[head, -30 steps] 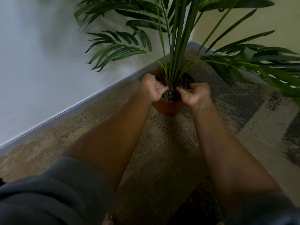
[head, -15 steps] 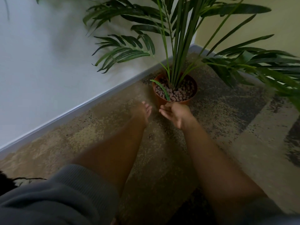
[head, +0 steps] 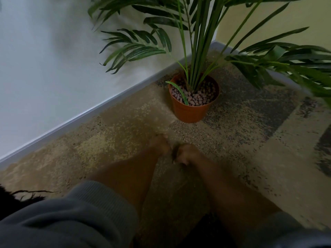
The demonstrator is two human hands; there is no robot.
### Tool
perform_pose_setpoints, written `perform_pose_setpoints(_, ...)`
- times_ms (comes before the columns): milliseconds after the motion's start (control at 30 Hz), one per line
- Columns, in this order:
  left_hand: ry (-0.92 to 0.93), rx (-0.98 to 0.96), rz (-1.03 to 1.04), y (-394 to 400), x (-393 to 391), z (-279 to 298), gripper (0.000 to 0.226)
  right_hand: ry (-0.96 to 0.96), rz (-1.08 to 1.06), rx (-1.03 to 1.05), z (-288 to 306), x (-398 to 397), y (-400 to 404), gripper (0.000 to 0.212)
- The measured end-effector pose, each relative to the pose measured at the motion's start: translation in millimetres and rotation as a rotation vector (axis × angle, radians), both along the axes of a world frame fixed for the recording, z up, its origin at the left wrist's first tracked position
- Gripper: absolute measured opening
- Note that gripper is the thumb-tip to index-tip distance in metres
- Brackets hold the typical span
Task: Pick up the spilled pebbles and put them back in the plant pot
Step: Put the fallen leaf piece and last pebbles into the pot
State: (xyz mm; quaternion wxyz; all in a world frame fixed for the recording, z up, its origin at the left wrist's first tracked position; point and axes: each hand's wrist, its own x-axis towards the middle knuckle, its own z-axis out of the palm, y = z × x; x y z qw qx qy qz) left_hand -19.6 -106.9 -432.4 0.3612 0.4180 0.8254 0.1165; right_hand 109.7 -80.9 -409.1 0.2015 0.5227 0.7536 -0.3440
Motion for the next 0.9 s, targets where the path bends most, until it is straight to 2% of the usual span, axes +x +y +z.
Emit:
perform_pose_setpoints(100,0.035,0.012,-0.057,-2.8,1.4,-12.5,0.037,-0.109,0.122,0.012,1.1,-0.7,-5.8,0.052)
perform_pose_setpoints(233,0.03,0.073,-0.066,-9.5,6.6,-6.9,0.043,-0.1,0.18,-0.016,3.9,-4.2,-9.3,0.068)
perform_pose_setpoints(333,0.056,0.097,-0.098,-12.3,9.8,-5.8,0.029,0.0,0.169,-0.008,3.0,-7.2,-9.8,0.066)
perform_pose_setpoints(400,0.058,0.101,-0.094,-13.5,10.7,-5.6,0.029,0.096,0.115,0.014,-0.4,-9.0,-8.6,0.063)
perform_pose_setpoints(533,0.099,0.093,-0.09,-15.1,10.5,-4.2,0.026,0.284,-0.066,0.085,1.1,-12.1,-1.5,0.027)
perform_pose_setpoints(633,0.113,0.087,-0.102,-18.0,10.5,0.2,0.021,0.274,-0.069,0.18,2.8,-16.4,3.0,0.021)
perform_pose_setpoints(900,0.088,0.085,-0.126,-22.6,4.5,-0.9,0.016,0.26,0.025,0.192,-6.9,-20.9,1.0,0.024)
